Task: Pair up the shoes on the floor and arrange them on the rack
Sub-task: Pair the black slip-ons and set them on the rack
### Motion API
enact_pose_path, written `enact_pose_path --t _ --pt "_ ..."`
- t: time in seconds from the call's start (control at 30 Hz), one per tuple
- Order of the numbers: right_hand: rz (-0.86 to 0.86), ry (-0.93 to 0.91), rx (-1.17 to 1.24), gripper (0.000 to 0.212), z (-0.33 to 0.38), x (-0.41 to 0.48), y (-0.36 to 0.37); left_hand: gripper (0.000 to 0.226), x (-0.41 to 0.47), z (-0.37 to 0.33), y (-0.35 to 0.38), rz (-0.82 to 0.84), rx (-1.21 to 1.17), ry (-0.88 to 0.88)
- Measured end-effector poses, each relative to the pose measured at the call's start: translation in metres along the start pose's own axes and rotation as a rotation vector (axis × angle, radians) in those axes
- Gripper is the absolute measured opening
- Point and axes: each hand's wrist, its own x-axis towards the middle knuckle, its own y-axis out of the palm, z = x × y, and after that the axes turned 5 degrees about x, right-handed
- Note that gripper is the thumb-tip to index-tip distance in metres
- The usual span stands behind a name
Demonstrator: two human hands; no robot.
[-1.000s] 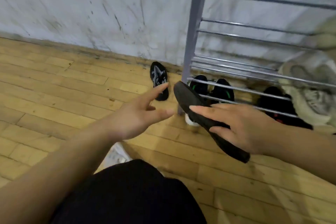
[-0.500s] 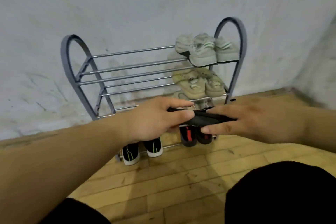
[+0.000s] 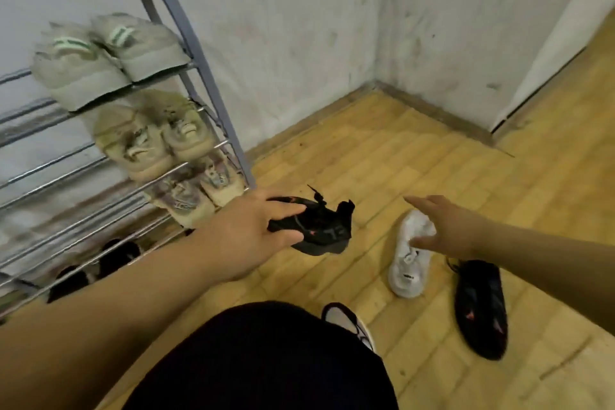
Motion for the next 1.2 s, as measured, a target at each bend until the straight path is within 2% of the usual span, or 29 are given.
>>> enact_pose_path --t 0.13,0.23,0.3,0.4,0.53,0.63,0.7,0.8,0.9,1.03,1.2 --pt "0.074 0.475 0.136 0.116 -0.085 0.003 0.096 0.050 0.035 -0.004 0.039 0.106 0.011 -0.045" --pt "0.125 0.698 0.201 0.125 -0.125 -0.017 0.166 0.050 0.050 -0.005 0.066 0.117 0.003 0.012" --pt "0.114 0.739 0.205 0.124 -0.135 -0.029 0.200 0.048 0.058 -0.006 0.076 0.133 -0.039 0.011" --pt "0.017 0.705 0.231 0.117 -0.135 -0.037 0.218 0.045 0.066 -0.008 0.083 0.130 -0.085 0.007" --pt "-0.098 0.742 0.501 0.126 -0.124 -0.035 0.200 0.038 0.068 -0.013 0.071 0.082 -0.149 -0.018" --pt "-0.312 0.620 0.906 0.110 -0.095 -0.042 0.164 0.039 0.058 -0.012 0.046 -0.014 -0.117 0.008" --pt "-0.426 0.516 0.996 0.102 -0.078 -0.048 0.134 0.039 0.044 -0.009 0.025 -0.072 -0.108 0.012" --pt "-0.383 0.308 0.901 0.119 -0.044 -0.063 0.081 0.041 0.012 -0.004 -0.012 -0.151 -0.118 0.021" --pt "-0.321 0.050 0.736 0.121 0.007 -0.078 0.023 0.046 -0.031 0.007 -0.048 -0.211 -0.108 0.004" --pt "-0.331 -0.215 0.576 0.106 0.089 -0.093 -0.052 0.047 -0.102 0.021 -0.094 -0.301 -0.122 -0.088" --pt "-0.440 -0.368 0.489 0.074 0.186 -0.113 -0.110 0.054 -0.196 0.059 -0.126 -0.463 -0.170 -0.230"
